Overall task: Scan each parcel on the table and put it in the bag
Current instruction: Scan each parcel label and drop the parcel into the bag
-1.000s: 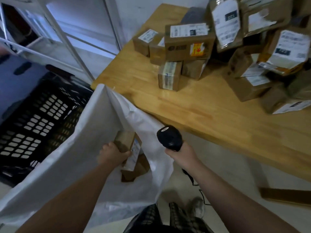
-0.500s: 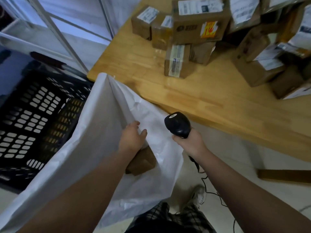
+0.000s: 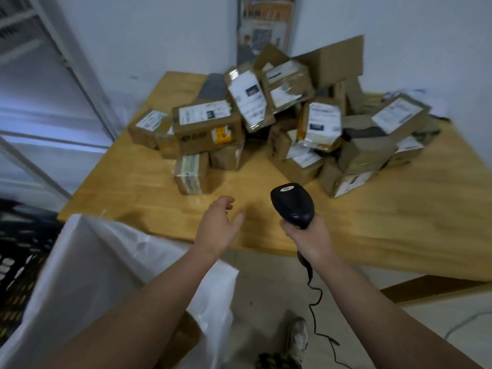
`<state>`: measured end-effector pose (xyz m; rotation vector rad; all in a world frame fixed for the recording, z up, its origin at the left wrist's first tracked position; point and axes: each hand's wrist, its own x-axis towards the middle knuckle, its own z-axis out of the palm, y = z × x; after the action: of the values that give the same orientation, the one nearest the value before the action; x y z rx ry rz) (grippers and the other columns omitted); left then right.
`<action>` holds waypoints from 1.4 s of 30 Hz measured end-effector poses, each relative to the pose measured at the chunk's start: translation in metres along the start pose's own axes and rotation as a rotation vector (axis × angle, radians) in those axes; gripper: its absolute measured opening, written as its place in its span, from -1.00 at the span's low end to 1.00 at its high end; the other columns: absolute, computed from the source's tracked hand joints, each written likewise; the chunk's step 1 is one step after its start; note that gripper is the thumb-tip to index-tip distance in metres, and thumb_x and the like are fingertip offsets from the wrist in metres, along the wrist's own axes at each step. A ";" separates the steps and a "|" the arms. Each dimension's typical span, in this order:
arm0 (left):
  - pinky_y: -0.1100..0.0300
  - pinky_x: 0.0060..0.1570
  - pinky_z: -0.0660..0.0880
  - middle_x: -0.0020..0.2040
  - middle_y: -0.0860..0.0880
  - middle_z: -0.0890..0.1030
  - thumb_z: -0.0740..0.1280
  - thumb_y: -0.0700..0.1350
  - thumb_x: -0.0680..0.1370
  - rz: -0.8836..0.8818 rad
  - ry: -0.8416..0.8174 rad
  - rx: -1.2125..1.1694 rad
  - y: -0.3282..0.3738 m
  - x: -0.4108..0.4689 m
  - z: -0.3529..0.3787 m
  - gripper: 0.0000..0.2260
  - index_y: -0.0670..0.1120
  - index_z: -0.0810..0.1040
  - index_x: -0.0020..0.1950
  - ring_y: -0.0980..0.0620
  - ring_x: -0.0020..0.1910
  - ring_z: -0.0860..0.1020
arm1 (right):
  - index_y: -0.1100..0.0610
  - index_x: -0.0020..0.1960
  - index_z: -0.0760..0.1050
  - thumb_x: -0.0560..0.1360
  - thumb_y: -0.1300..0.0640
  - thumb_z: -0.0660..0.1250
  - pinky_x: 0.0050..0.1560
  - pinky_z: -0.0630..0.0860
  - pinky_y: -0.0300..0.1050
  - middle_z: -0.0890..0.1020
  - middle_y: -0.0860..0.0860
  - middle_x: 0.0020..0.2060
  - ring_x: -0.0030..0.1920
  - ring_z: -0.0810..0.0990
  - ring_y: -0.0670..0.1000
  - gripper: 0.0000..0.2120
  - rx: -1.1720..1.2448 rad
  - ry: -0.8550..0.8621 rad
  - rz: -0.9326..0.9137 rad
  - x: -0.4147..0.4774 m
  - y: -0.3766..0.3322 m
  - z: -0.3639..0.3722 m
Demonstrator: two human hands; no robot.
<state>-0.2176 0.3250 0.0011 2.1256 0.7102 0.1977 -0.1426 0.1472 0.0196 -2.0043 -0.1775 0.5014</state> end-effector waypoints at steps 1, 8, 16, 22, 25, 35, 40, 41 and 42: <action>0.23 0.02 0.38 0.26 -0.03 0.51 0.31 0.02 0.58 0.015 -0.003 -0.011 0.014 0.008 0.010 -0.59 -0.09 0.40 0.39 0.10 0.04 0.46 | 0.38 -0.14 0.53 0.47 0.26 0.41 -0.35 0.36 -0.21 0.53 0.17 -0.34 -0.29 0.49 0.06 -0.84 0.021 0.025 -0.018 0.007 -0.003 -0.015; 0.19 -0.04 0.37 0.14 0.02 0.52 0.29 0.05 0.58 0.036 0.015 -0.086 0.122 0.069 0.074 -0.64 -0.07 0.43 0.32 0.08 0.02 0.46 | 0.34 -0.10 0.56 0.45 0.24 0.42 -0.18 0.46 -0.01 0.58 0.22 -0.29 -0.22 0.58 0.15 -0.85 0.104 0.129 -0.081 0.066 -0.010 -0.124; -0.16 0.27 0.41 0.44 -0.12 0.28 0.26 0.33 0.48 -0.270 0.071 -0.335 0.180 0.158 0.104 -0.25 -0.08 0.17 0.51 -0.18 0.32 0.39 | 0.23 -0.23 0.51 0.45 0.23 0.39 -0.18 0.50 -0.07 0.52 0.10 -0.40 -0.33 0.52 0.02 -0.89 0.276 0.143 -0.044 0.119 -0.018 -0.189; -0.09 0.22 0.49 0.34 -0.12 0.45 0.40 0.14 0.48 -0.348 0.089 -0.562 0.174 0.176 0.111 -0.31 -0.08 0.20 0.49 -0.14 0.23 0.50 | 0.11 -0.08 0.56 0.46 0.14 0.45 -0.06 0.55 -0.06 0.62 0.03 -0.29 -0.16 0.63 0.04 -0.91 0.367 0.054 -0.060 0.142 -0.018 -0.190; 0.04 0.16 0.54 0.24 -0.09 0.52 0.38 0.02 0.54 -0.315 0.078 -0.666 0.169 0.162 0.110 -0.48 -0.13 0.30 0.42 -0.03 0.12 0.55 | 0.10 0.12 0.56 0.42 0.08 0.49 0.08 0.54 -0.03 0.66 0.02 -0.12 0.00 0.64 0.05 -0.70 0.369 0.041 -0.068 0.150 -0.018 -0.181; 0.13 0.16 0.50 0.24 -0.03 0.57 0.40 -0.08 0.53 -0.206 -0.208 -0.668 0.147 0.106 0.108 -0.53 -0.04 0.38 0.41 0.02 0.17 0.57 | 0.20 0.13 0.56 0.43 0.32 0.46 -0.17 0.60 -0.28 0.70 0.00 -0.04 -0.08 0.69 -0.11 -0.71 0.488 0.010 -0.078 0.154 -0.019 -0.144; 0.00 0.26 0.43 0.11 0.03 0.56 0.45 0.07 0.47 -0.248 -0.155 -0.570 0.157 0.120 0.094 -0.67 0.00 0.40 0.10 -0.01 0.14 0.54 | 0.27 0.09 0.57 0.44 0.36 0.42 -0.04 0.64 -0.02 0.70 0.11 -0.10 -0.04 0.68 0.05 -0.77 0.411 0.064 -0.048 0.154 -0.010 -0.146; 0.00 0.23 0.46 0.07 0.07 0.55 0.46 0.06 0.46 -0.229 -0.156 -0.551 0.159 0.122 0.091 -0.59 0.04 0.33 0.17 0.02 0.10 0.55 | 0.32 0.07 0.56 0.44 0.38 0.40 0.00 0.62 0.06 0.69 0.16 -0.11 -0.02 0.67 0.11 -0.79 0.404 0.077 -0.059 0.154 -0.010 -0.146; 0.04 0.15 0.49 0.05 0.09 0.54 0.47 0.03 0.46 -0.210 -0.184 -0.539 0.161 0.122 0.087 -0.50 0.11 0.25 0.26 0.05 0.06 0.56 | 0.34 0.07 0.55 0.44 0.38 0.38 -0.01 0.62 0.05 0.68 0.17 -0.13 -0.02 0.66 0.12 -0.79 0.414 0.087 -0.068 0.154 -0.010 -0.146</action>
<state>-0.0164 0.2571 0.0595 1.5241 0.6752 0.0669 0.0589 0.0844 0.0443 -1.6065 -0.0796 0.3711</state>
